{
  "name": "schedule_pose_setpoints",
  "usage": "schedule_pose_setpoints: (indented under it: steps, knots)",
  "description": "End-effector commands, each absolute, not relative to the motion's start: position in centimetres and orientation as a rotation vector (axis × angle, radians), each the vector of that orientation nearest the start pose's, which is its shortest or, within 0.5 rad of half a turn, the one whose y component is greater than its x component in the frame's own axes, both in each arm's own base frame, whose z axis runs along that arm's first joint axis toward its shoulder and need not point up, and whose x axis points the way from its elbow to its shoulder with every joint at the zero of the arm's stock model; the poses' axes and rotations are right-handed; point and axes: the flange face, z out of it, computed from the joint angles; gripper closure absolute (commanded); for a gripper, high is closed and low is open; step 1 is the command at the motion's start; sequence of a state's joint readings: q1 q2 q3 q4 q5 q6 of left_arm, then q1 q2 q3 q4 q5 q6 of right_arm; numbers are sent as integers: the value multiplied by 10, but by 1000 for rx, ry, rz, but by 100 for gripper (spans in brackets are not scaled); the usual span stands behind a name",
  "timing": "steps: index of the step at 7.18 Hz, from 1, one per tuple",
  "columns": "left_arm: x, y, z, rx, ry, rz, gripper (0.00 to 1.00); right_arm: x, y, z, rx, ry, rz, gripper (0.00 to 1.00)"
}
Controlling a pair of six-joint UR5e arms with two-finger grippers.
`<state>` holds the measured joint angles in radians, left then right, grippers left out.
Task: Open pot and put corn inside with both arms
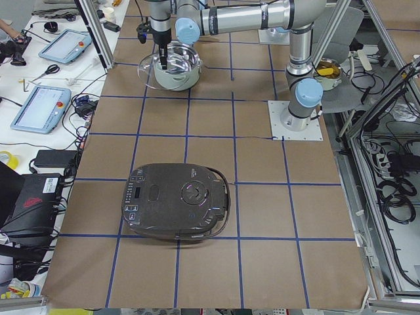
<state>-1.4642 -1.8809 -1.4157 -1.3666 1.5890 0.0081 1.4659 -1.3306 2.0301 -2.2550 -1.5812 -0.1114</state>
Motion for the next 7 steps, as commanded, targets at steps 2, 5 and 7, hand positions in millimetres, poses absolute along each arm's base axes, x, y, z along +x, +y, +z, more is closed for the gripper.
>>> schedule_pose_setpoints:
  steps: [2,5,7]
  knots:
    - [69,-628,347,-61,3123,-16,80,170,-550,341,66,3153,-151,100]
    - [98,-612,280,-60,3112,-37,84,282,-590,407,183,3126,-142,100]
    - [107,-606,256,-81,3105,-10,86,365,-613,382,222,3112,-145,100]
